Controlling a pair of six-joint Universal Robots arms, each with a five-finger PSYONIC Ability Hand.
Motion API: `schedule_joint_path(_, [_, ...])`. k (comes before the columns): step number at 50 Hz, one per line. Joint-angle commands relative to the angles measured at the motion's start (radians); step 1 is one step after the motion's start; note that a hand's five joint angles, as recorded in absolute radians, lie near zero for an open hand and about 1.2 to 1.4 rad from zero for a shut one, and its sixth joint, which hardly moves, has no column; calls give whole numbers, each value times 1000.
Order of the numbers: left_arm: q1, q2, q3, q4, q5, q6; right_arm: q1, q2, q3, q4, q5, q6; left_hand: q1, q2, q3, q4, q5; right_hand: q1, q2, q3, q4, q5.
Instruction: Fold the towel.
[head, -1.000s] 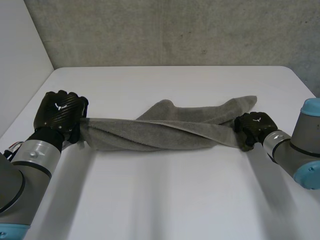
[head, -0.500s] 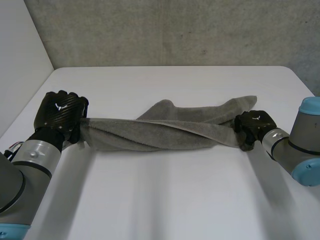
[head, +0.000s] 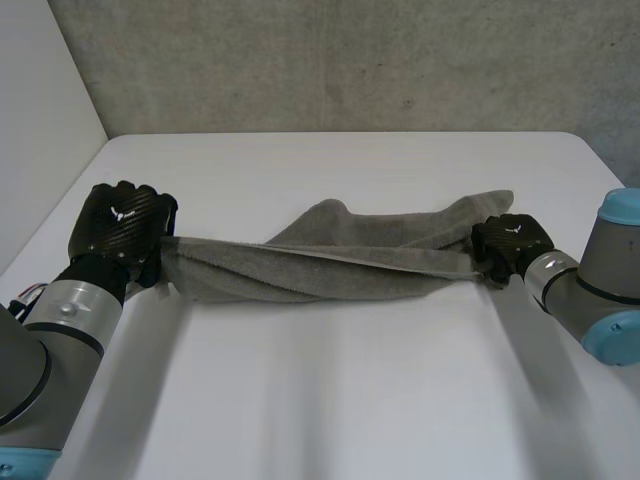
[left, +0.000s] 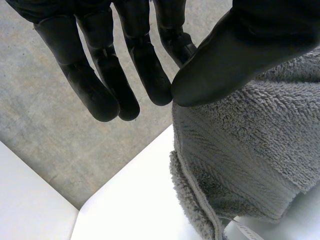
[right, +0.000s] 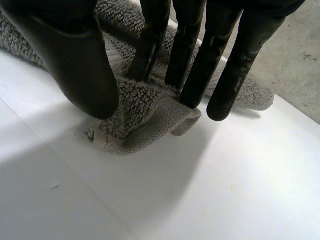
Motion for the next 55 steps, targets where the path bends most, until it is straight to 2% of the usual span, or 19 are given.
schedule_joint_path(1, [0, -6, 0, 0, 1, 0, 0, 4, -4, 0, 0, 0, -112, -129, -156, -135, -318, 404, 403, 406, 405, 424])
schedule_joint_path(2, [0, -6, 0, 0, 1, 0, 0, 4, -4, 0, 0, 0, -112, -129, -156, -135, -318, 406, 406, 408, 408, 426])
schedule_joint_path(3, [0, -7, 2, 0, 1, 0, 0, 4, -4, 3, 0, 1, -112, -129, -156, -135, -318, 509, 509, 512, 511, 530])
schedule_joint_path(13, [0, -18, 34, 0, -1, 0, 0, -28, -19, 89, -5, 38, -112, -129, -156, -135, -318, 511, 510, 513, 512, 531])
schedule_joint_path(16, [0, -16, 63, 0, -2, 0, -8, -134, -19, 124, -18, 89, -112, -129, -156, -135, -318, 511, 510, 513, 512, 531])
schedule_joint_path(18, [-2, -7, 92, -3, -4, -2, -9, -255, -9, 133, -26, 153, -112, -129, -156, -135, -318, 511, 510, 513, 512, 531])
schedule_joint_path(22, [-5, 8, 112, -5, -5, -3, -14, -358, 1, 138, -40, 207, -112, -129, -156, -135, -318, 511, 510, 513, 512, 531])
schedule_joint_path(26, [-8, 65, 129, -8, -5, -8, -15, -529, 34, 170, -101, 241, -112, -129, -156, -135, -318, 511, 510, 513, 512, 531])
schedule_joint_path(30, [-14, 80, 130, -9, -5, -20, -34, -605, 41, 230, -138, 238, -112, -129, -156, -135, -318, 511, 510, 513, 512, 531])
schedule_joint_path(32, [-18, 83, 123, -11, -5, -40, -55, -628, 30, 337, -166, 230, -112, -129, -156, -135, -318, 511, 510, 513, 512, 531])
schedule_joint_path(37, [-18, 67, 107, -14, -2, -58, -63, -598, 25, 489, -199, 174, -112, -129, -156, -135, -318, 511, 510, 513, 512, 531])
schedule_joint_path(41, [-18, 44, 104, -9, -1, -61, -54, -530, 21, 512, -186, 94, -112, -129, -156, -135, -318, 511, 510, 513, 512, 531])
schedule_joint_path(43, [-18, -4, 112, -11, -2, -60, -50, -429, -5, 526, -175, 37, -112, -129, -156, -135, -318, 511, 510, 513, 512, 531])
schedule_joint_path(45, [-18, -26, 118, -11, -2, -60, -50, -374, -28, 537, -169, 37, -112, -129, -156, -135, -318, 511, 510, 513, 512, 531])
schedule_joint_path(47, [-17, -65, 127, -11, -1, -57, -49, -248, -82, 546, -152, 32, -112, -129, -156, -135, -318, 511, 510, 513, 512, 531])
schedule_joint_path(51, [-17, -101, 138, -11, -2, -55, -49, -148, -128, 546, -117, 28, -112, -129, -156, -135, -318, 511, 510, 513, 512, 531])
schedule_joint_path(53, [-17, -124, 143, -11, -2, -55, -47, -99, -148, 539, -81, 26, -112, -129, -156, -135, -318, 126, 126, 129, 128, 147])
schedule_joint_path(54, [-17, -124, 143, -11, -2, -55, -47, -99, -148, 538, -81, 26, -112, -129, -156, -135, -318, 124, 124, 127, 126, 144])
schedule_joint_path(55, [-17, -128, 144, -11, -2, -55, -44, -93, -147, 532, -69, 26, -112, -129, -156, -135, -318, -143, -144, -141, -142, -123])
